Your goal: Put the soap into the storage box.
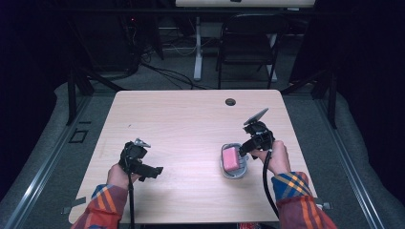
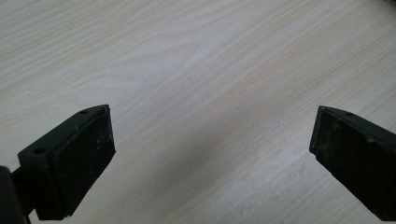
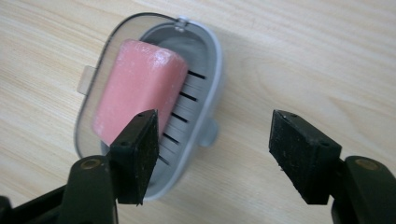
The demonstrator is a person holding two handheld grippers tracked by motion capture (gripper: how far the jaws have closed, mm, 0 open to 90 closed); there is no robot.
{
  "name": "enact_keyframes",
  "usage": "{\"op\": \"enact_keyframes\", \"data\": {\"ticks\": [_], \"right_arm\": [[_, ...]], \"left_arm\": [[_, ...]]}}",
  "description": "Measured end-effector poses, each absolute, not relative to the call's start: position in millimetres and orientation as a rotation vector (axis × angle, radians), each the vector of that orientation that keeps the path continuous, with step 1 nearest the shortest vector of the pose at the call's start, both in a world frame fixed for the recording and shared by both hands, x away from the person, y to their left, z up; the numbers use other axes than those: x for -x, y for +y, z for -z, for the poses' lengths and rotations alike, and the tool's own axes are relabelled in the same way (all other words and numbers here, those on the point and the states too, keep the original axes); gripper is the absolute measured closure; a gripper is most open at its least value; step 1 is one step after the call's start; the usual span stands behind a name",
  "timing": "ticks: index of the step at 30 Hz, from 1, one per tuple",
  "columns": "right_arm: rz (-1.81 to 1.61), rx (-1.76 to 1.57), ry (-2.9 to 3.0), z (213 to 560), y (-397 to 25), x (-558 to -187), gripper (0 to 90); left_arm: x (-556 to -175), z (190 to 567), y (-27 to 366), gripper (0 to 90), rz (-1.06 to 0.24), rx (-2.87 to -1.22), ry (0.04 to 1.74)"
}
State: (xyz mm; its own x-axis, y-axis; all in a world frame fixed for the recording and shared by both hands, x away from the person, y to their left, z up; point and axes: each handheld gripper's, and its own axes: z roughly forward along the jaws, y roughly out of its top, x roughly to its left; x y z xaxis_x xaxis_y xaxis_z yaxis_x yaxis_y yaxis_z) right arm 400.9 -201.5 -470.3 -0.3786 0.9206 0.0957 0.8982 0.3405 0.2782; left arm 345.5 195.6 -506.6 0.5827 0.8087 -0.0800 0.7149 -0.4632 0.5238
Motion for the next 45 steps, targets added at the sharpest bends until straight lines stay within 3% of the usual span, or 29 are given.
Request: {"op": "enact_keyframes", "data": {"ticks": [5, 10, 24, 45], "right_arm": [[-0.47, -1.648, 2.516, 464.2, -211.4, -396.8, 29.7], [-0.499, -1.572, 2.517, 456.7, -228.2, -388.6, 15.9], [-0.573, -1.562, 2.438, 451.5, -278.0, -367.4, 0.1], [-0.656, -1.505, 2.398, 490.9, -329.3, -326.9, 0.0]], "left_arm": [[-345.5, 506.5, 195.8, 0.0, -0.245, -2.301, 1.209], [-345.0, 506.2, 195.6, 0.0, -0.254, -2.296, 1.199], [-345.0, 505.9, 196.4, 0.0, -0.251, -2.292, 1.196], [-345.1, 506.2, 196.1, 0.0, -0.248, -2.291, 1.195]]}}
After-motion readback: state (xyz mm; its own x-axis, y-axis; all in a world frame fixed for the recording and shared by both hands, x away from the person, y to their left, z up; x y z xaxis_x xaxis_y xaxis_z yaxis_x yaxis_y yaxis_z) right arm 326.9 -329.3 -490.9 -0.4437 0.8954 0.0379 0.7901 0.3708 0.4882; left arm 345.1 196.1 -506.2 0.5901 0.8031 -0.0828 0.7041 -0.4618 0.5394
